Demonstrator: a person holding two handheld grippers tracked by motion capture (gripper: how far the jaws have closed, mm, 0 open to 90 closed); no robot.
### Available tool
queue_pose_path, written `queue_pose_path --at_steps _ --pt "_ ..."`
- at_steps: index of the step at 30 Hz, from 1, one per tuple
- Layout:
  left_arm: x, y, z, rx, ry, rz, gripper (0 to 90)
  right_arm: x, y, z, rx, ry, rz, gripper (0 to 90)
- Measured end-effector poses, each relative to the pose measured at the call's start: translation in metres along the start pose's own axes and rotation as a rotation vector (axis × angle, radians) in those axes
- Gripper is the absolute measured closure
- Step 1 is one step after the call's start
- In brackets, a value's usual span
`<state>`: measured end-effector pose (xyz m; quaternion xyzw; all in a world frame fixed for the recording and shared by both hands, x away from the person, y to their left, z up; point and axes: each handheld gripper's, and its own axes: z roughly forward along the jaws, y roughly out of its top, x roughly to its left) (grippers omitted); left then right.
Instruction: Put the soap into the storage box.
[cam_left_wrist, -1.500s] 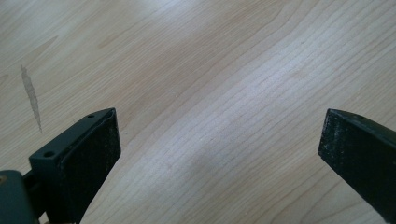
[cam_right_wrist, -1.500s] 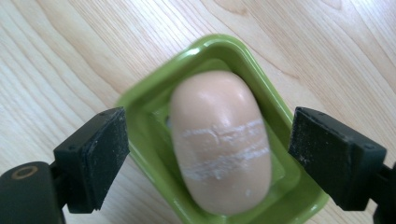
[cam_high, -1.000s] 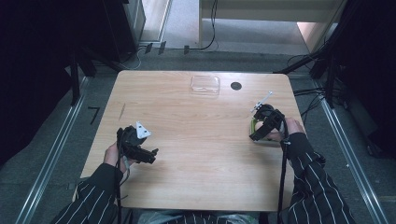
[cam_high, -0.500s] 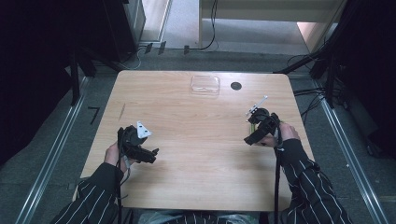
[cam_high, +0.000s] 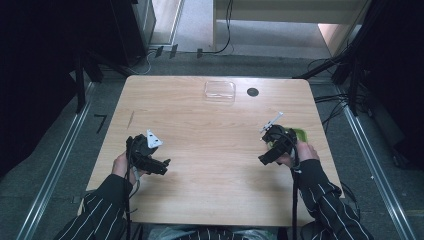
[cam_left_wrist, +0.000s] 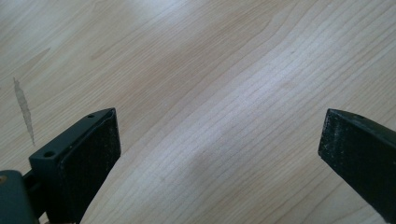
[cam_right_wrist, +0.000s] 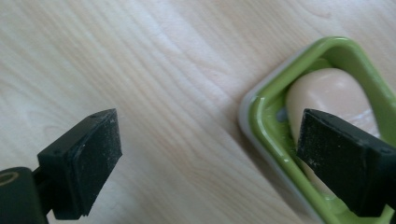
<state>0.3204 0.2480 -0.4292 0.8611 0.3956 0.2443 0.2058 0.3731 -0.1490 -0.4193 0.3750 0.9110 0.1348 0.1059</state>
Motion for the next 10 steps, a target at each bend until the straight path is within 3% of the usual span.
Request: queue_pose_path --at_steps 10 --pt "-0.001 0.002 0.001 0.006 0.001 0.008 0.0 0.020 -0.012 0.001 0.029 0.016 -0.049 7.4"
